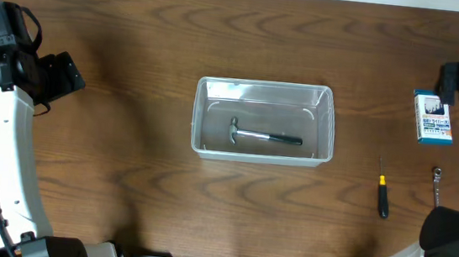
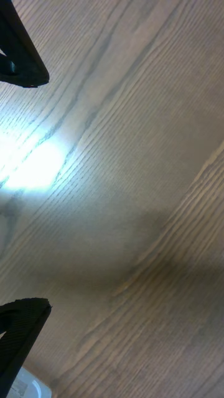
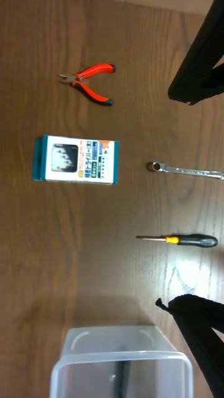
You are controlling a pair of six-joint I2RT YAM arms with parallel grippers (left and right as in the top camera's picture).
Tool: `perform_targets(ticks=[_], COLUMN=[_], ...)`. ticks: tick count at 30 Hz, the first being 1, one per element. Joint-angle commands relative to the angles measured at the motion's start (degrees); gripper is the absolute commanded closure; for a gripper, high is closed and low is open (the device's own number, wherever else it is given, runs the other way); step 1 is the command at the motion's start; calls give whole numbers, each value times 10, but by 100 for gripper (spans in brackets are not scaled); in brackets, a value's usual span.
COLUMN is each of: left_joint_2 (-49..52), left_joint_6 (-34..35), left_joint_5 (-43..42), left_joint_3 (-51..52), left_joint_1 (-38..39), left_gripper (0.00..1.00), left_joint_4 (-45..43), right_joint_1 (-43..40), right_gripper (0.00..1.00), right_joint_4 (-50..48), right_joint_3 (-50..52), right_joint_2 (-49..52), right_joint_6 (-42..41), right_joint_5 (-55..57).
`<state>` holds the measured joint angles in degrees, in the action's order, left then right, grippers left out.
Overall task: Pack container
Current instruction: 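Raise the right gripper and move it back to the right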
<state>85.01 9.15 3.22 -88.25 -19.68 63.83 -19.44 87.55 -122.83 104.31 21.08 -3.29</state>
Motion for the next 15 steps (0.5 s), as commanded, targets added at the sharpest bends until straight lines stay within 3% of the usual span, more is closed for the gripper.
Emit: perform_targets(ticks=[1, 10, 15], left_joint_2=[-5, -5, -5], left_joint_6=[-3, -3, -3], left_joint_5=[5, 5, 5], left_joint_3=[-9, -9, -9], left_joint_1=[-1, -1, -1], left_gripper=[2, 2, 2], left_joint_4=[0, 0, 0], right_joint_1=[-4, -3, -1], right_gripper=[1, 1, 1], right_joint_4=[8, 83, 97], right_joint_3=[-4, -4, 26], right_joint_2=[-11, -45, -113], right_joint_6=[3, 7, -37], right_joint_5=[-32, -64, -68])
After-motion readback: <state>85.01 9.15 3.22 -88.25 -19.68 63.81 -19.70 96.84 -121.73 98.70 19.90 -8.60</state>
